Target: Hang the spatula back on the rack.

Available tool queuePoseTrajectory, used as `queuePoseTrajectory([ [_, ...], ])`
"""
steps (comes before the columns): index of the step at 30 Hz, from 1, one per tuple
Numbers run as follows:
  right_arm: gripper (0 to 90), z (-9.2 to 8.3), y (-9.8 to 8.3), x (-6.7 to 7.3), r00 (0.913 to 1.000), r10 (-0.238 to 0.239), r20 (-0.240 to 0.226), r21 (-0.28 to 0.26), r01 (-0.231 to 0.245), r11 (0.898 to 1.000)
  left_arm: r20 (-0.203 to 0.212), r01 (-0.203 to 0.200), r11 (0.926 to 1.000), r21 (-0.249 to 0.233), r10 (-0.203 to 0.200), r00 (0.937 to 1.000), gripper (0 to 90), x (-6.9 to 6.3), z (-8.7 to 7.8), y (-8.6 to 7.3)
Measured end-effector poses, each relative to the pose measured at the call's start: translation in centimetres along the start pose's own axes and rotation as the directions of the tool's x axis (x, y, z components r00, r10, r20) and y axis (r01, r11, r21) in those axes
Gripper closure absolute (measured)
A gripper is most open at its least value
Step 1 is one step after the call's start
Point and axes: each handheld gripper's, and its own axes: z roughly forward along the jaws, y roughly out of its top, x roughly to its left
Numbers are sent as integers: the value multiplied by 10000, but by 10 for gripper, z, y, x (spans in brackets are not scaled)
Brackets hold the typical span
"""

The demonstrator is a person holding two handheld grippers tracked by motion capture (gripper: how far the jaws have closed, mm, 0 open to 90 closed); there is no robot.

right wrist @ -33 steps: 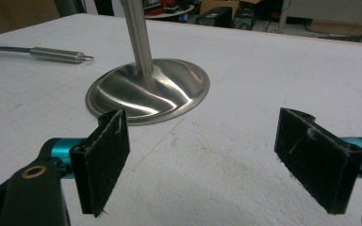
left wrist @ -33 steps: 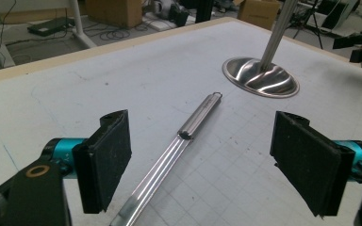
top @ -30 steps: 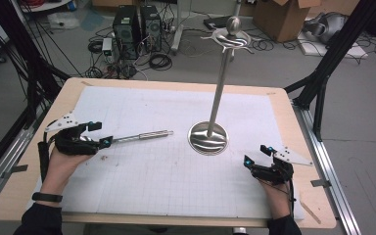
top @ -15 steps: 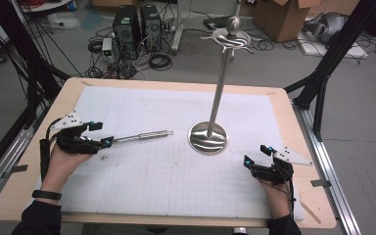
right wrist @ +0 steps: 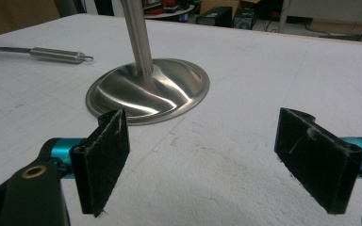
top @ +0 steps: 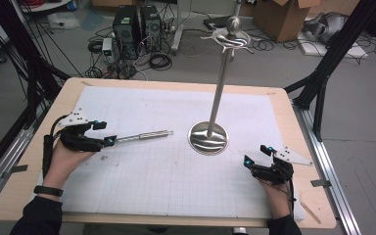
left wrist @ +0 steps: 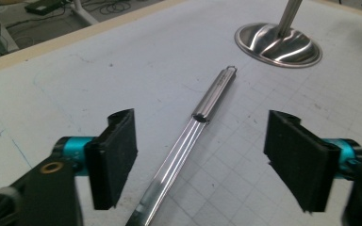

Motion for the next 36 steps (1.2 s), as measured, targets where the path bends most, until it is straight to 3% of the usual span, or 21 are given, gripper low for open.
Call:
queuePoseTrajectory([
  [5,179,0,0,0,10000,-45,4,7,45,10000,69,-278,9968,750,274,9996,273,1,13,4],
  [13,179,0,0,0,10000,-38,-14,10,38,10000,138,-451,9880,1480,435,9990,279,5,23,6],
  [17,179,0,0,0,10000,-34,-14,18,34,10000,181,-768,9729,2180,747,9970,292,9,31,9],
  [20,179,0,0,0,10000,-25,-18,13,25,10000,203,-888,9666,2404,864,9961,308,11,34,9],
  [23,179,0,0,0,10000,-36,-11,19,36,10000,154,-1117,9527,2825,1120,9936,327,12,40,8],
  [24,179,0,0,0,10000,-29,-14,7,29,10000,100,-1337,9427,3058,1372,9905,351,13,43,8],
  [26,179,0,0,0,10000,-21,-20,15,21,10000,118,-1305,9427,3069,1334,9910,370,13,45,7],
  [30,179,0,0,0,10000,-42,-44,21,42,10000,181,-1457,9274,3444,1486,9887,415,16,50,3],
  [34,179,0,0,0,10000,-16,-18,9,16,10000,327,-1558,9027,4010,1559,9872,452,19,55,2],
  [35,179,0,0,0,10000,-20,-21,12,20,10000,422,-1575,8895,4290,1545,9871,457,20,58,4],
  [36,179,0,0,0,10000,-9,-25,15,9,10000,461,-1609,8820,4429,1568,9866,462,21,60,4],
])
